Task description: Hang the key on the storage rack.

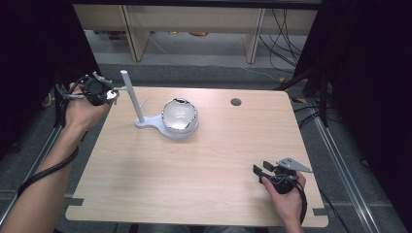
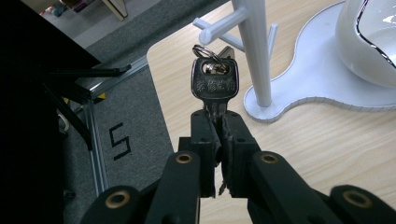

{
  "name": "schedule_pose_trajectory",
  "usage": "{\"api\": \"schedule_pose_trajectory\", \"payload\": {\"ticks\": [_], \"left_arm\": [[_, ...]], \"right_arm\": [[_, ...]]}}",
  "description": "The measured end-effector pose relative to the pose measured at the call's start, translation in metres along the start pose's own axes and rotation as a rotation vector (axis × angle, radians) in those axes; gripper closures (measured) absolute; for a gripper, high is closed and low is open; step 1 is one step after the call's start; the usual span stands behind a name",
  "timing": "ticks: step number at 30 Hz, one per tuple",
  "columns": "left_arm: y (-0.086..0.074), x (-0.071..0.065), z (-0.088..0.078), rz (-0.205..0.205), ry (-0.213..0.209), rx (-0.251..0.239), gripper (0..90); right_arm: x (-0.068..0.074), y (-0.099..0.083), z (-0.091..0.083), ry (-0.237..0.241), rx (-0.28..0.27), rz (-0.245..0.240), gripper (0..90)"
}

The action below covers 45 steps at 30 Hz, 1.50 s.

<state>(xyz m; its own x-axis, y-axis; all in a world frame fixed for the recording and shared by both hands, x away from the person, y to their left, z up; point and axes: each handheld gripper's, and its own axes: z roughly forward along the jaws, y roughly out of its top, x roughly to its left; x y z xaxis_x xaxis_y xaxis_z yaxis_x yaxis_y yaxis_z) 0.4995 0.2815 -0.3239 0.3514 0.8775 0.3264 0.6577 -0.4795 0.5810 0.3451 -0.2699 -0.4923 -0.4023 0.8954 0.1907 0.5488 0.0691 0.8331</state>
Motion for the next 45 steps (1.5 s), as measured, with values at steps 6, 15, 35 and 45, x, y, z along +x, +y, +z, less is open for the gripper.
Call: {"api": "schedule_pose_trajectory", "payload": {"ticks": [6,15,35,45], "left_arm": [[0.006,-0.001,0.001,0.016,0.012,0.007,84.3],[0.013,-0.002,0.004,0.041,0.028,0.026,84.3],[0.013,-0.008,0.006,0.033,0.027,0.008,84.2],[0.017,-0.007,0.007,0.036,0.017,0.013,84.1]], "right_arm": [[0.000,0.000,0.000,-0.010,0.000,0.008,50.9],[0.000,0.000,-0.001,-0.002,-0.001,0.011,50.8],[-0.001,0.000,-0.001,0.000,0.005,0.004,50.7],[0.000,-0.001,0.001,-0.004,0.000,0.001,50.8]]}}
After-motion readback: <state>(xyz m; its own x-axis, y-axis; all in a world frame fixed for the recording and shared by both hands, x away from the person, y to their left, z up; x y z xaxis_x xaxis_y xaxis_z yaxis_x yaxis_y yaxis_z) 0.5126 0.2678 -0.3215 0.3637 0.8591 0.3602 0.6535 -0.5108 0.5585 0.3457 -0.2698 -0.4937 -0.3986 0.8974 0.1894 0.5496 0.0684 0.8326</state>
